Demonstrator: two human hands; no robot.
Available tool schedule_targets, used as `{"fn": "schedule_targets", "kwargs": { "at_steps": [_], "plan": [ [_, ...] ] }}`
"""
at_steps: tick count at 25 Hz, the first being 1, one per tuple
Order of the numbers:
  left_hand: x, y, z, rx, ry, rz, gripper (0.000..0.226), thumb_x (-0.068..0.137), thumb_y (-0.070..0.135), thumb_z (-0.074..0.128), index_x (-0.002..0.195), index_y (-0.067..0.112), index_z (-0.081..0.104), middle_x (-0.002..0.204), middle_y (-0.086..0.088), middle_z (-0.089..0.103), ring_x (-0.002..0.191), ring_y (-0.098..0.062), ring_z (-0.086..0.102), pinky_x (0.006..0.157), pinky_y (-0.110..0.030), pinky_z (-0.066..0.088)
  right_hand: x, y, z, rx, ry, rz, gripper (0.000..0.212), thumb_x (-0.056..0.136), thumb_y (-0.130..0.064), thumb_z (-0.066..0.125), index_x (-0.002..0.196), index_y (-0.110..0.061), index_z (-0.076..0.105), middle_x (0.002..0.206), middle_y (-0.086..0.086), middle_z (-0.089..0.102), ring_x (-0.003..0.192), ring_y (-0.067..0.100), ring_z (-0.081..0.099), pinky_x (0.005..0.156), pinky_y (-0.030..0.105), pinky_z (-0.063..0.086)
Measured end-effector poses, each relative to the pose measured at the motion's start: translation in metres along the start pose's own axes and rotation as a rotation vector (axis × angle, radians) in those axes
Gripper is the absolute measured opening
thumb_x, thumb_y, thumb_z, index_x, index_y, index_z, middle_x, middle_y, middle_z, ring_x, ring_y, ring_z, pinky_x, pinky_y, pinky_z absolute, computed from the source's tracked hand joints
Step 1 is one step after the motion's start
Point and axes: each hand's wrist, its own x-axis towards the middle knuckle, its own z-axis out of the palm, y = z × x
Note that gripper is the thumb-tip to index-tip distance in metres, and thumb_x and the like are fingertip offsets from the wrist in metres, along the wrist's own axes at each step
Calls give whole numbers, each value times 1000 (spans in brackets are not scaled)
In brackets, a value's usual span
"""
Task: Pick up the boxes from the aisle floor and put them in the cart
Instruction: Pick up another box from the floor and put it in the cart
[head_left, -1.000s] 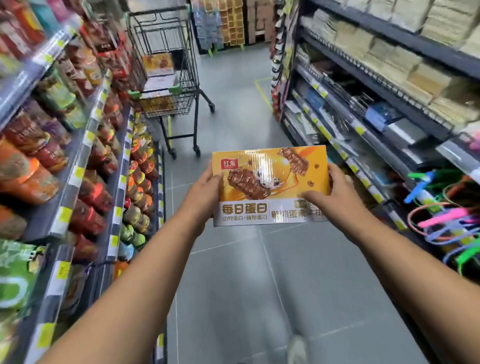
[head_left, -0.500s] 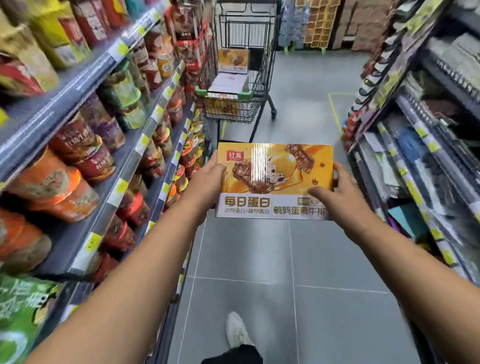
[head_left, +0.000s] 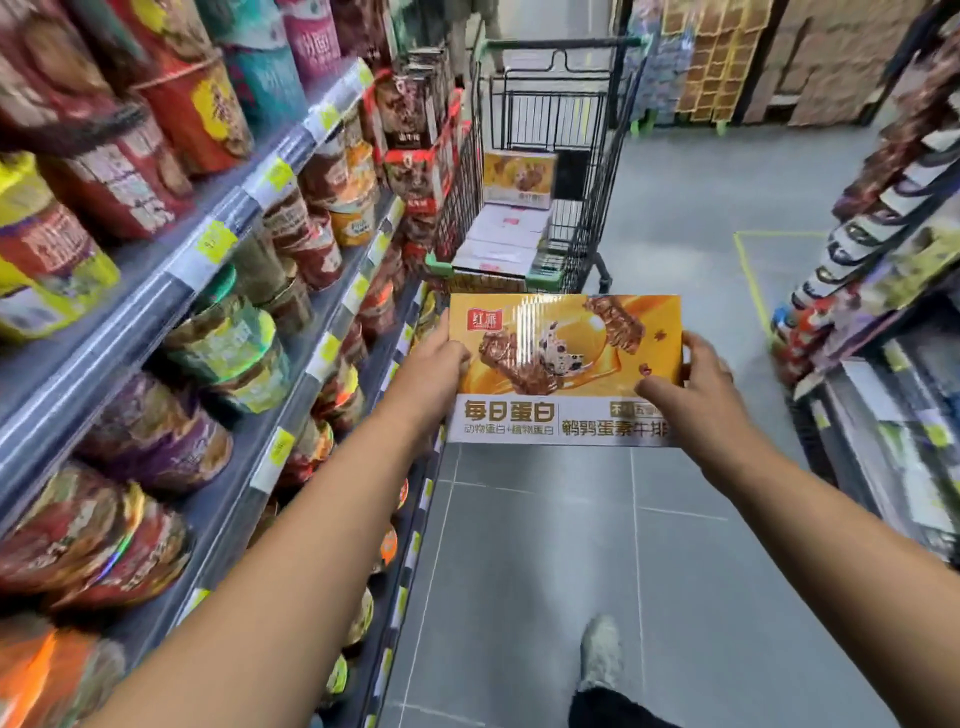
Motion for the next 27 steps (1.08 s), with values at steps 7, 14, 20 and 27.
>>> {"fn": "schedule_targets", "kwargs": {
  "at_steps": [7, 14, 20, 27],
  "plan": [
    [172, 33, -11, -63, 101, -105, 48, 90, 16, 37, 121, 46, 58, 97, 9, 72, 72, -12, 63, 65, -29, 50, 185, -44, 46, -22, -128, 13, 67, 68, -32, 57, 133, -35, 42, 115, 1, 41, 116, 23, 48, 93, 43, 49],
    [375, 46, -48, -89, 45, -139, 50, 88, 19, 38, 111, 58, 61, 107, 10, 73, 83, -18, 66, 67, -30, 50, 358, -64, 135, 37, -135, 69, 68, 71, -35, 60, 135, -37, 37, 110, -6, 45, 113, 25, 53, 90, 55, 52],
    [537, 56, -67, 87, 11, -218, 62, 62, 46, 47, 123, 61, 51, 116, 13, 69, 108, -26, 65, 98, -55, 48, 483, -81, 190, 66, -107, 180, 69, 68, -34, 59, 134, -35, 39, 122, 3, 44, 113, 27, 53, 94, 52, 49],
    [694, 87, -23, 31, -20, -212, 44, 83, 24, 48, 119, 47, 60, 111, 11, 70, 95, -15, 67, 88, -34, 52, 648, -75, 199, 39, -138, 257, 78, 62, -40, 59, 137, -32, 37, 129, 6, 45, 112, 27, 54, 97, 49, 48]
  ]
}}
